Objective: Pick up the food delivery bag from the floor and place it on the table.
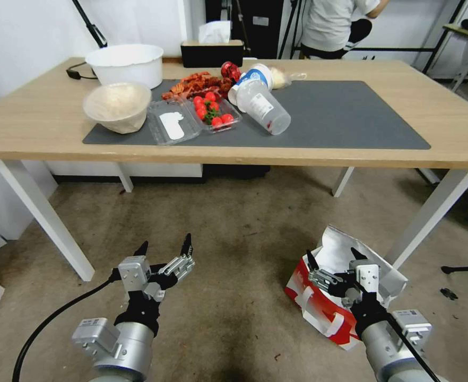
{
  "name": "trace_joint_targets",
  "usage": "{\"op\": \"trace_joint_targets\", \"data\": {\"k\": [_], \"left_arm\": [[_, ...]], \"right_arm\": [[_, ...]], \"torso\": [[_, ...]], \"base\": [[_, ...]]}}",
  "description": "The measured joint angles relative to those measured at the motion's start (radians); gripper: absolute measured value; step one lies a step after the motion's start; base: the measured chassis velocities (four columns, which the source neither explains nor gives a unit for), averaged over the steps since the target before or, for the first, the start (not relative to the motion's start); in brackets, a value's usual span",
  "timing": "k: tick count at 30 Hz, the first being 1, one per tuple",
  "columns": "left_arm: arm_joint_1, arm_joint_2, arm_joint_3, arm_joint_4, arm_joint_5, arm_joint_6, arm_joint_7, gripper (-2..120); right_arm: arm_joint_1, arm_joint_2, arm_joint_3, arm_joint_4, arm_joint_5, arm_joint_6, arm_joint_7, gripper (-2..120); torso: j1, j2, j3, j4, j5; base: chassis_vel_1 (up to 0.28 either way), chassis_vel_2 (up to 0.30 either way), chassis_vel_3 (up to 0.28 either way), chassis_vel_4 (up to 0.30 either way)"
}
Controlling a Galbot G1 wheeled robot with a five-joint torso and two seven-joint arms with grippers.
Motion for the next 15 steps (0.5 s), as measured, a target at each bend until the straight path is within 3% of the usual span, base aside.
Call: {"op": "trace_joint_targets", "data": {"k": [15], "left_arm": [[0.009, 0.009, -0.001, 0.001, 0.002, -0.005, 0.001, 100]], "right_arm": [[-0.002, 0.001, -0.001, -0.003, -0.001, 0.0, 0.0, 100]], "torso": [[-0.016, -0.06, -0.043, 0.0, 0.0]], "base": [[0.0, 0.0, 0.0, 0.0]]}}
